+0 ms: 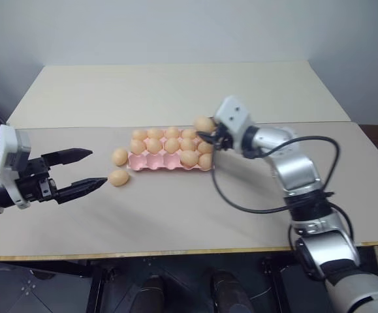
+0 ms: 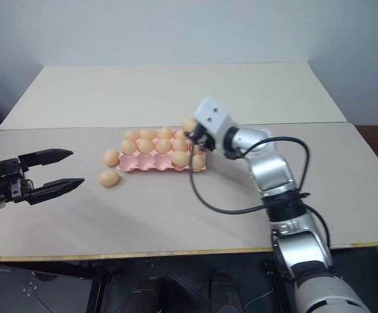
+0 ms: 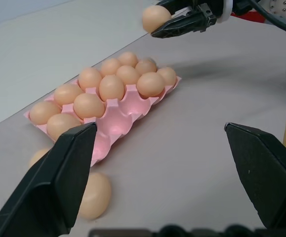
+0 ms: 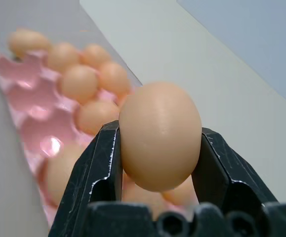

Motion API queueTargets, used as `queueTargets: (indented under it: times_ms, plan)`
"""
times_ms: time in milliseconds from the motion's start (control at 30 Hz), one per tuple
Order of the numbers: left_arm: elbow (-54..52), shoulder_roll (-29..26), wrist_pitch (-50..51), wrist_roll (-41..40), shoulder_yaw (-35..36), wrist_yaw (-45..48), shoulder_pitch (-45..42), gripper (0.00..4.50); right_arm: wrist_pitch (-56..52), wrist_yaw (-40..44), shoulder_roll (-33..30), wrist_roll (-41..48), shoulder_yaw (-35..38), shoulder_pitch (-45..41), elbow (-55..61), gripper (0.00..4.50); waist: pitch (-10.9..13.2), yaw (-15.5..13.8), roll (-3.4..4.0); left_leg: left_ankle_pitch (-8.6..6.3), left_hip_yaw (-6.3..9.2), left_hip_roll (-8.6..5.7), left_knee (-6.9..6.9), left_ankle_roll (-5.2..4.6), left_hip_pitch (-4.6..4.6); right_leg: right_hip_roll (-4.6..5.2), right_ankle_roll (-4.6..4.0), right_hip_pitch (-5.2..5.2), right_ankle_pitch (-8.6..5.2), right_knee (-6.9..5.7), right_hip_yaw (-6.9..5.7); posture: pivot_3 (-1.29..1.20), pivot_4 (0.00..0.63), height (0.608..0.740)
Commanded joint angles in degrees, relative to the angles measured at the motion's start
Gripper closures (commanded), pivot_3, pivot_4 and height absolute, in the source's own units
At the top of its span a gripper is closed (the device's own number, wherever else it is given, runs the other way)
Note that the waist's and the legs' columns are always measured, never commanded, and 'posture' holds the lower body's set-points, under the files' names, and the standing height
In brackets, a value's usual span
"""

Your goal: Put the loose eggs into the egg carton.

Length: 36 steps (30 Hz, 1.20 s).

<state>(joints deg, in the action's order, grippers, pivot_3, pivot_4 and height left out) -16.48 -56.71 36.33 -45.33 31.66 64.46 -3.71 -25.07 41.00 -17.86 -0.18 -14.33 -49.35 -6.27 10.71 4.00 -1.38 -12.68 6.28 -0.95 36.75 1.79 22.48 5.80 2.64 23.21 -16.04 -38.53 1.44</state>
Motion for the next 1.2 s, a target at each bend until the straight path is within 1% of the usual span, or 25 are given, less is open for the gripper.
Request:
queueTargets:
  times_ms: [33,267,400,533,700,833,900,1033,1133,1200]
  plan:
    - [-1.2,-0.7,0.4,-1.0,1.9,0.3,0.6,0.00,0.4,-1.3,2.9,-2.2,-3.5,-1.3,-2.6,2.61,0.0,-0.1,0.00,0.00,0.00,-0.01,0.00,0.00,0.00,0.01,0.00,0.01,0.00,0.00,0.00,0.00,0.150,0.740]
    - [-1.9,-1.1,0.2,-0.6,3.1,0.4,2.4,0.00,3.7,-4.0,7.6,-6.8,-8.5,-1.3,-9.5,2.61,0.0,-0.1,0.00,0.01,0.00,-0.02,0.00,0.02,0.00,0.02,-0.01,0.06,0.00,-0.02,0.01,0.00,0.150,0.740]
    - [-1.8,-1.2,0.0,-0.5,2.9,0.4,2.2,0.00,3.1,-5.9,9.4,-7.4,-7.2,-2.1,-10.7,1.44,0.0,-0.1,0.00,0.01,0.00,-0.02,0.00,0.02,0.00,0.00,-0.01,0.08,0.00,-0.05,0.04,0.00,0.150,0.740]
    - [-1.6,-1.6,-0.3,-0.3,2.6,0.9,1.9,0.00,2.0,-6.5,9.4,-7.6,-5.9,-2.6,-7.5,0.04,0.0,-0.1,0.01,0.01,0.00,-0.02,0.00,0.02,0.00,0.00,-0.01,0.09,0.01,-0.05,0.05,0.00,0.150,0.740]
    - [-1.1,-1.8,-0.4,-0.3,1.7,1.1,0.5,0.00,-3.7,-5.2,8.4,-4.7,-2.1,-3.0,1.9,0.04,0.0,-0.1,0.01,0.00,0.00,-0.02,0.00,0.02,0.03,0.00,-0.01,0.12,0.01,-0.05,0.05,0.00,0.150,0.740]
    - [0.3,-1.4,-0.8,0.3,0.6,1.0,-0.7,0.00,-11.2,-2.1,4.0,1.3,4.2,0.0,13.9,0.04,0.0,-0.4,0.01,0.00,0.00,-0.02,0.00,0.01,0.04,0.01,-0.01,0.12,0.00,-0.05,0.04,0.00,0.150,0.740]
    - [1.0,-1.1,-1.1,0.6,0.5,1.0,-0.7,0.00,-13.1,-0.5,0.8,3.6,6.3,2.4,18.4,0.04,0.0,-0.6,0.00,0.00,0.00,-0.02,0.00,0.01,0.05,0.02,-0.01,0.09,0.00,-0.01,0.04,0.00,0.150,0.740]
    - [2.9,-0.5,-2.1,2.2,0.9,0.7,0.7,0.00,-12.1,6.8,-10.7,10.6,15.1,12.5,28.0,0.04,0.0,-1.3,0.00,-0.01,0.00,-0.03,0.00,-0.01,0.06,0.03,0.00,0.05,0.00,0.07,0.03,0.00,0.150,0.740]
    - [3.5,1.4,-3.4,2.8,2.1,-1.0,1.5,0.00,-8.5,10.8,-16.2,15.4,21.8,19.4,30.2,0.04,0.0,-1.4,0.00,-0.02,-0.05,-0.03,0.00,-0.02,0.05,0.04,0.00,0.05,0.00,0.06,0.03,0.00,0.150,0.740]
    - [3.3,1.8,-3.4,3.3,2.8,-1.6,2.5,0.00,-8.3,12.8,-18.9,18.4,25.1,23.3,31.1,0.04,0.0,-1.2,0.00,-0.03,-0.07,-0.01,0.00,-0.03,0.02,0.02,0.00,0.03,0.00,0.05,0.05,0.00,0.150,0.740]
